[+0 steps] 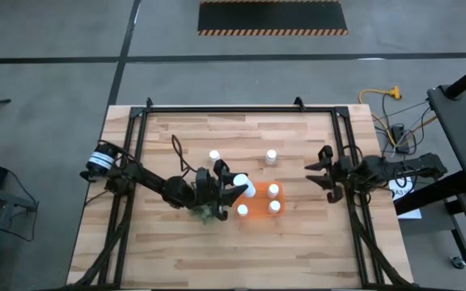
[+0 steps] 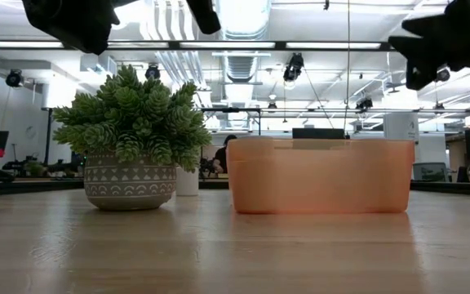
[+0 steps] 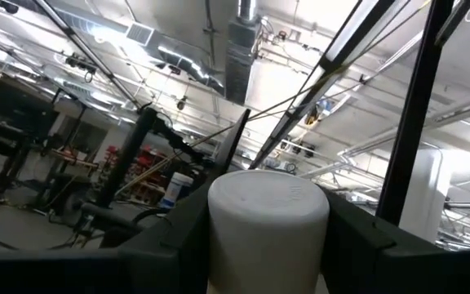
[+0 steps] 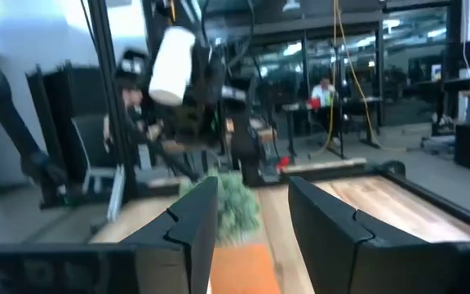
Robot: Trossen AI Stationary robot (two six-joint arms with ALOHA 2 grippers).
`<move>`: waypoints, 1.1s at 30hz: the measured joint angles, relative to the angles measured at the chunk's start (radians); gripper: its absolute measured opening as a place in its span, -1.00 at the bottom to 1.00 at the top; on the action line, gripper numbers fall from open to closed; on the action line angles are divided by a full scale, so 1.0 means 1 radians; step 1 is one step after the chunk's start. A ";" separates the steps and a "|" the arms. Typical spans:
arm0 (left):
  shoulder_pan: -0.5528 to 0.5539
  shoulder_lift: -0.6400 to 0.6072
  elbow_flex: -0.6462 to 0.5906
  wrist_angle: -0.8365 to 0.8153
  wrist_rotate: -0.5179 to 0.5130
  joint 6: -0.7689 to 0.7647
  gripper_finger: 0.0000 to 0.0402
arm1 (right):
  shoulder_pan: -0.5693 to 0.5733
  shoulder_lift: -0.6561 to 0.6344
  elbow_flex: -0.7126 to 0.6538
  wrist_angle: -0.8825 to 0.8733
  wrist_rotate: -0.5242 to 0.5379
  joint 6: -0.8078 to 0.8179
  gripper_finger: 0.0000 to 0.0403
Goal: Pick and place pill bottles into a basket
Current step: Put the white pill bottle into the orange bin
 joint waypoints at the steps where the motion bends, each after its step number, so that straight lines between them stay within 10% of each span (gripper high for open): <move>1: 0.002 0.000 0.000 0.000 0.000 -0.005 -0.23 | 0.000 0.002 0.000 0.018 0.000 0.012 -0.30; 14: 0.015 0.000 0.001 0.000 -0.003 -0.048 -0.23 | 0.003 0.199 0.000 0.277 -0.314 0.024 -0.30; 23: 0.041 0.003 0.059 0.000 -0.027 -0.046 -0.23 | 0.003 0.440 0.003 0.586 -0.312 -0.301 -0.30; 33: 0.054 0.008 0.107 0.000 -0.028 -0.043 -0.23 | 0.033 0.709 0.221 0.507 -0.180 -0.515 -0.30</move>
